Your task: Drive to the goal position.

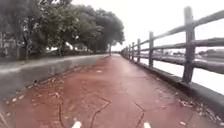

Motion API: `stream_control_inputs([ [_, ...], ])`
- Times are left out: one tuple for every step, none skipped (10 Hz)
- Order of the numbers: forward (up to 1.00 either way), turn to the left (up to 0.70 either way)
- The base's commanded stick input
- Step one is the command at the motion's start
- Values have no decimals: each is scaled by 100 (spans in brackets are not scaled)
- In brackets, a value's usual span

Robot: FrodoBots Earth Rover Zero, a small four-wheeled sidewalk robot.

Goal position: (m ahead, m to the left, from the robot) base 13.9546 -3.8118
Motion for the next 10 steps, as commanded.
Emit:
stream_control_inputs([
  [50, 0],
  [50, 0],
  [50, 0],
  [50, 0],
  [50, 0],
  [50, 50],
  [50, 50],
  [50, 50],
  [50, 50],
  [50, 22],
])
